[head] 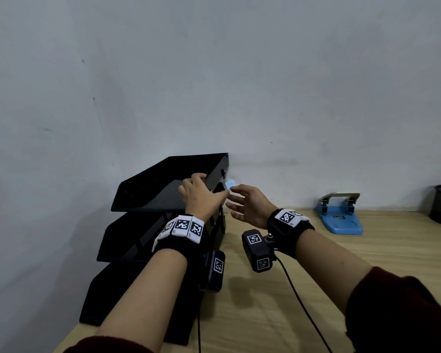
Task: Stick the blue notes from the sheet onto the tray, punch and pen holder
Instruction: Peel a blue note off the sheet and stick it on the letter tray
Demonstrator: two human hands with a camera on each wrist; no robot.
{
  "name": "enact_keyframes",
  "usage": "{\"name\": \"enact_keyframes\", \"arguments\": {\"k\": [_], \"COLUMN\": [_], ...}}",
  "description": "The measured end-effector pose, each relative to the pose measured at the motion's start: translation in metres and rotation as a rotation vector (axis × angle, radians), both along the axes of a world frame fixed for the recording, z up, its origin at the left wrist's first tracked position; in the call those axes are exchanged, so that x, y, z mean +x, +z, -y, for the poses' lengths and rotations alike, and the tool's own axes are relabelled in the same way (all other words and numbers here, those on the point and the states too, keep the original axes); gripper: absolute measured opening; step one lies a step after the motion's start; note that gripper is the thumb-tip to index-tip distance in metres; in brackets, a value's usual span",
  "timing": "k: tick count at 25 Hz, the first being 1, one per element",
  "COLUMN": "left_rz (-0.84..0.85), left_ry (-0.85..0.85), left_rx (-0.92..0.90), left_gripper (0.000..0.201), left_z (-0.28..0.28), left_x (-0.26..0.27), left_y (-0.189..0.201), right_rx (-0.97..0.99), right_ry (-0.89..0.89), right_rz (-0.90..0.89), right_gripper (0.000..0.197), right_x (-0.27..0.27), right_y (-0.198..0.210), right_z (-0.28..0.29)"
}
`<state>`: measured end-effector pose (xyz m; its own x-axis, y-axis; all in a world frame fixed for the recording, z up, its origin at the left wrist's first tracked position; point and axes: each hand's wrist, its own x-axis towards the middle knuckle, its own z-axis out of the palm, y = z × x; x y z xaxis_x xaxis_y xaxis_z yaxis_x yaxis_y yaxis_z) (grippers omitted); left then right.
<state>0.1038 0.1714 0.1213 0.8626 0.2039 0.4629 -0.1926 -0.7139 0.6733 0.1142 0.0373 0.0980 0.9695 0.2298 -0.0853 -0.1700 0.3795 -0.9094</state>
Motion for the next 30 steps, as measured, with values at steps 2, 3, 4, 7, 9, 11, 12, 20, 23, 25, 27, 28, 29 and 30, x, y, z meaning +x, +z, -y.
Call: {"name": "enact_keyframes", "arguments": {"k": [2, 3, 4, 7, 9, 11, 12, 20, 23, 25, 27, 28, 29, 30], "left_rz": [-0.057, -0.073, -0.082, -0.105, -0.125, -0.133, -0.131, -0.160, -0.118, -0.088, -0.068, -0.061, -0.056, -0.054], "left_ry": [-0.050, -0.069, -0.080, -0.102, -0.108, -0.105, -0.098, 0.035, 0.063, 0.081, 0.087, 0.089, 0.093, 0.098], "left_rx": [-0.003, -0.010, -0.020, -0.060, -0.073, -0.093, -0.112, -0.072, -0.049, -0.036, -0.024, -0.015, -0.008, -0.002], "left_gripper": [0.078, 0.081, 0.084, 0.086, 0.081, 0.074, 0.069, 0.048, 0.037, 0.033, 0.032, 0.032, 0.032, 0.033], "left_z": [-0.003, -0.004, -0.004, -0.006, -0.008, -0.008, -0.008, -0.001, 0.002, 0.003, 0.004, 0.005, 0.006, 0.006], "left_x": [0.007, 0.011, 0.016, 0.027, 0.033, 0.036, 0.038, 0.047, 0.044, 0.041, 0.038, 0.038, 0.038, 0.039], "left_y": [-0.002, -0.003, -0.003, 0.000, 0.002, 0.004, 0.003, 0.002, 0.002, 0.002, 0.001, 0.001, 0.000, 0.000], "right_rx": [-0.049, -0.069, -0.085, -0.098, -0.074, -0.057, -0.056, -0.067, -0.085, -0.097, -0.110, -0.112, -0.114, -0.116], "right_ry": [0.009, 0.010, 0.010, 0.007, 0.006, 0.012, 0.015, 0.016, 0.013, 0.007, 0.008, 0.011, 0.015, 0.020], "right_rz": [0.002, 0.002, 0.001, -0.007, -0.009, -0.010, -0.007, 0.002, 0.009, 0.015, 0.019, 0.020, 0.023, 0.026], "right_gripper": [0.011, 0.012, 0.012, 0.009, 0.009, 0.011, 0.012, 0.023, 0.024, 0.023, 0.023, 0.023, 0.024, 0.025], "right_x": [0.012, 0.017, 0.023, 0.039, 0.047, 0.052, 0.054, 0.066, 0.069, 0.070, 0.071, 0.071, 0.071, 0.071], "right_y": [0.000, 0.000, -0.001, -0.003, -0.006, -0.008, -0.009, -0.008, -0.009, -0.009, -0.009, -0.008, -0.008, -0.008], "right_z": [-0.004, -0.006, -0.008, -0.015, -0.019, -0.022, -0.024, -0.028, -0.029, -0.030, -0.031, -0.031, -0.031, -0.031]}}
